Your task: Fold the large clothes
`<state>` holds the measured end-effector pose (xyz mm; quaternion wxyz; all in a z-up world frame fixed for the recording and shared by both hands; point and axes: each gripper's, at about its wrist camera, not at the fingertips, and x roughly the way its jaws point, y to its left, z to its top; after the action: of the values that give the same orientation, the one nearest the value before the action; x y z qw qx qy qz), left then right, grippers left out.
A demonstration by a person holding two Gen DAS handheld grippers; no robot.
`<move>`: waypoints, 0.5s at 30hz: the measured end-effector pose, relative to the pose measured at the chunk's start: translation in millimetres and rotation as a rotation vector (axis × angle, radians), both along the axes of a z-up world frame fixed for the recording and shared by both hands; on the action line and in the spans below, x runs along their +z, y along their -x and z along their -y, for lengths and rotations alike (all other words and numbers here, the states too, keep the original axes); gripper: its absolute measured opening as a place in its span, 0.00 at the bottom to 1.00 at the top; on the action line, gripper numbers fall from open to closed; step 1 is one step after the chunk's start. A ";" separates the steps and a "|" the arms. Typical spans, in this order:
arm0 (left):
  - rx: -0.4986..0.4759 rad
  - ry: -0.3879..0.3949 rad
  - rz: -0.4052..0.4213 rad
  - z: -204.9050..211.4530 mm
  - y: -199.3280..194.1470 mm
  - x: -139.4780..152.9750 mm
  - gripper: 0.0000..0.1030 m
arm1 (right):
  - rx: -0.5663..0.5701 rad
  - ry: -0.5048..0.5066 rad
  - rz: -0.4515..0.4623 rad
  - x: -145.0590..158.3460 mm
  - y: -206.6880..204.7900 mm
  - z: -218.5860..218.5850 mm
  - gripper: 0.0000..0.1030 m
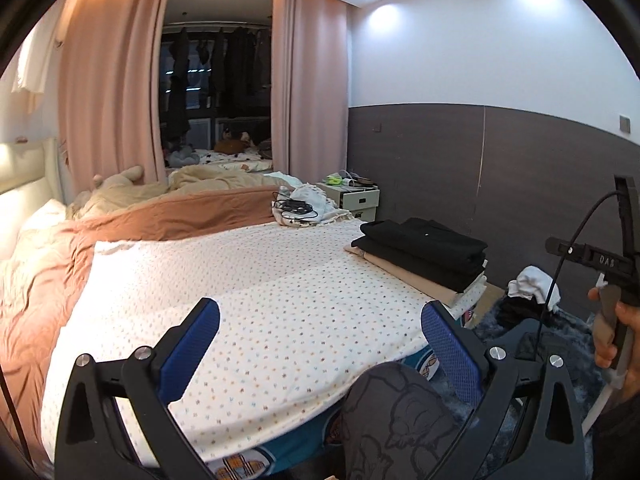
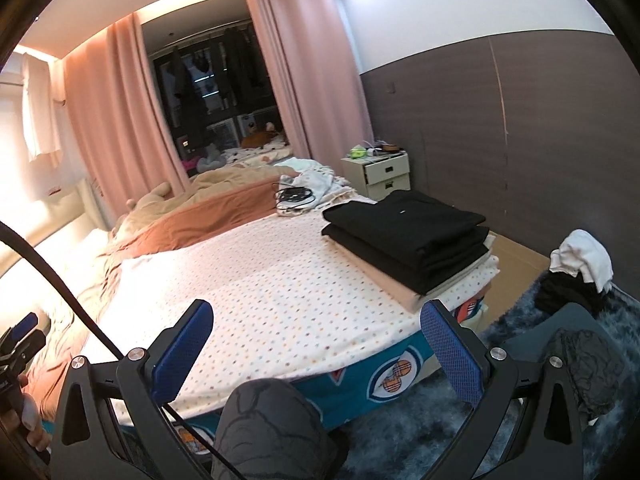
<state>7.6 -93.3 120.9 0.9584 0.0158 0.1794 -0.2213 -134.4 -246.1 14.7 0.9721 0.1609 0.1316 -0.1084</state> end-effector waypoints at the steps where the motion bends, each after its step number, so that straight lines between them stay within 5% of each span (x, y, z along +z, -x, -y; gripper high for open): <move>1: 0.005 0.012 -0.003 -3.6 3.5 -2.0 1.00 | 0.005 0.001 0.005 -3.4 1.5 -2.2 1.00; 15: 0.139 0.031 -0.005 -32.6 33.7 -25.2 1.00 | 0.041 0.040 -0.022 -32.9 -5.1 -38.4 1.00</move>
<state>-26.1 -60.7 95.7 0.9712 -0.0123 0.1790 -0.1568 -129.3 -207.7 -18.2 0.9757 0.1377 0.1432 -0.0928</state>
